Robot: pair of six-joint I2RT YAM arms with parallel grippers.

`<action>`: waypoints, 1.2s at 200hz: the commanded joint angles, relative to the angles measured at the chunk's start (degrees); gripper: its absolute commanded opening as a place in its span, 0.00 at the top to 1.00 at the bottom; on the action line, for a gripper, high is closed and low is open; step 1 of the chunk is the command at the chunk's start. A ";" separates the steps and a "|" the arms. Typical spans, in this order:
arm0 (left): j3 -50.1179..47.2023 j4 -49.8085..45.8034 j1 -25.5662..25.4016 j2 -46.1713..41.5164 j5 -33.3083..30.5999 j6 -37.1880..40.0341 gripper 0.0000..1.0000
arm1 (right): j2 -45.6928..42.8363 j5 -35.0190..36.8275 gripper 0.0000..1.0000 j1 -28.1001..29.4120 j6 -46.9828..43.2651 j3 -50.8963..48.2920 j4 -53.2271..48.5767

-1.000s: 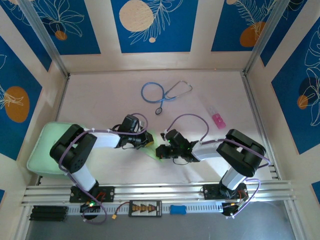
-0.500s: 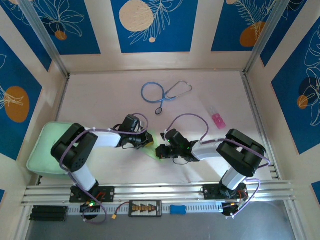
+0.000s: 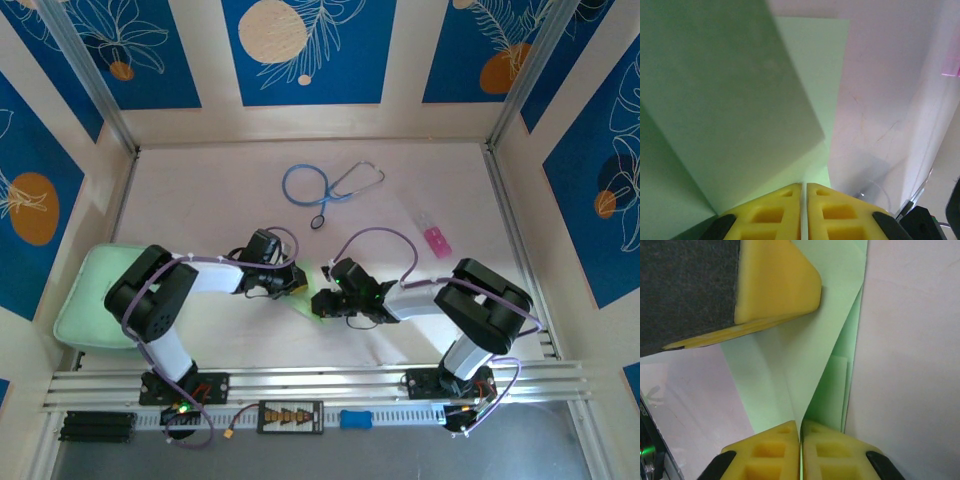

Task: Fold a paper plane with a square sheet of paper (pick it up from the middle)
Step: Fourth fold the wing at the center of the table.

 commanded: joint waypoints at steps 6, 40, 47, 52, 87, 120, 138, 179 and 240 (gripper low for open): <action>0.31 -3.34 -0.23 1.36 -0.81 1.54 0.87 | -1.93 -1.74 0.86 -0.34 0.65 -0.41 -7.76; 0.13 -3.10 -0.26 1.61 -0.67 1.54 0.87 | -3.66 -2.99 0.86 -0.40 0.78 -1.09 -7.81; 0.13 -3.17 -0.24 1.61 -0.70 1.53 0.87 | -3.65 -3.56 0.86 -0.45 0.85 -1.20 -7.67; 0.13 -3.13 -0.28 1.59 -0.66 1.48 0.87 | -3.65 -3.97 0.87 -0.40 0.78 -1.25 -7.68; -0.03 -3.13 -0.24 1.69 -0.76 1.50 0.87 | -3.16 -5.58 0.90 -0.31 1.40 -2.49 -6.61; 0.00 -3.17 -0.25 1.74 -0.76 1.41 0.87 | -2.16 -7.35 0.93 -0.07 1.49 -3.74 -4.91; -0.04 -3.18 -0.26 1.78 -0.83 1.45 0.87 | -1.01 -8.12 0.93 0.16 1.78 -4.05 -4.77; -0.15 -2.95 -0.25 1.75 -0.66 1.45 0.87 | -2.60 -6.81 0.88 0.19 1.87 -3.62 -5.99; -0.57 -1.73 -0.24 1.76 -0.24 0.98 0.87 | -4.41 -6.88 0.73 -2.99 1.14 1.12 -7.27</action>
